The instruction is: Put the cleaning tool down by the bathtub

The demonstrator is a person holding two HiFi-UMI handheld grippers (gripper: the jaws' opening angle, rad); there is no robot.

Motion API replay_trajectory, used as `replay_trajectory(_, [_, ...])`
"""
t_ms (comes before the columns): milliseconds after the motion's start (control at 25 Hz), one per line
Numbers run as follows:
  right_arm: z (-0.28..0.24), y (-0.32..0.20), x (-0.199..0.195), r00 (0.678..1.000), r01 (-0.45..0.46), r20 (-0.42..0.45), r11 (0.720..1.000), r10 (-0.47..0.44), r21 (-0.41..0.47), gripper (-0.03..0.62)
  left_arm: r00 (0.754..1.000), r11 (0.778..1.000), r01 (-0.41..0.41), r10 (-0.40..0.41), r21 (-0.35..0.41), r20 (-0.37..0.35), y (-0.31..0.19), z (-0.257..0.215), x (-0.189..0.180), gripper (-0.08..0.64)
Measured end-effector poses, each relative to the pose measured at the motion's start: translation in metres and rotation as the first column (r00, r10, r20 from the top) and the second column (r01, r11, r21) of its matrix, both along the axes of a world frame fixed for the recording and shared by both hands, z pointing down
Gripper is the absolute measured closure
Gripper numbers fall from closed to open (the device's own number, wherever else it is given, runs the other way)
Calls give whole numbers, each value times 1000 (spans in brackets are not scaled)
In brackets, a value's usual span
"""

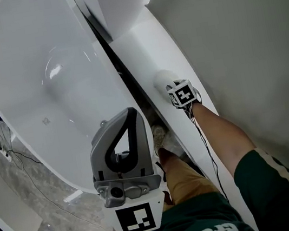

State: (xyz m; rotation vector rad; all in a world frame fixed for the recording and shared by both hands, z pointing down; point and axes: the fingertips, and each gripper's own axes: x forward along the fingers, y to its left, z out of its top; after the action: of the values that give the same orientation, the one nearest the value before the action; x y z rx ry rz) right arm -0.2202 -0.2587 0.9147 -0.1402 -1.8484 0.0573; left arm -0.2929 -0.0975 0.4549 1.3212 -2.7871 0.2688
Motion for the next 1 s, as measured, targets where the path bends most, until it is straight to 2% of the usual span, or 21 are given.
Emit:
replay_trajectory(160, [-1, -1, 1, 999, -11, 32, 1000, 11, 1, 497, 1000, 1000, -8, 8, 11, -17, 0, 2, 2, 554])
replay_trajectory(280, [-3, 0, -1, 997, -34, 62, 999, 36, -30, 491, 1000, 1000, -12, 12, 14, -26, 0, 4, 1, 554])
replay_trajectory(400, [-9, -4, -3, 990, -81, 108, 996, 85, -49, 396, 999, 1000, -11, 12, 16, -36, -3, 6, 2, 554])
replay_trajectory(520, [-12, -10, -5, 985, -77, 153, 997, 77, -12, 379, 999, 1000, -20, 21, 18, -43, -6, 7, 3, 554])
replay_trajectory(1000, [-10, -8, 9, 993, -42, 112, 999, 42, -5, 377, 997, 999, -13, 15, 29, -70, -9, 9, 3, 554])
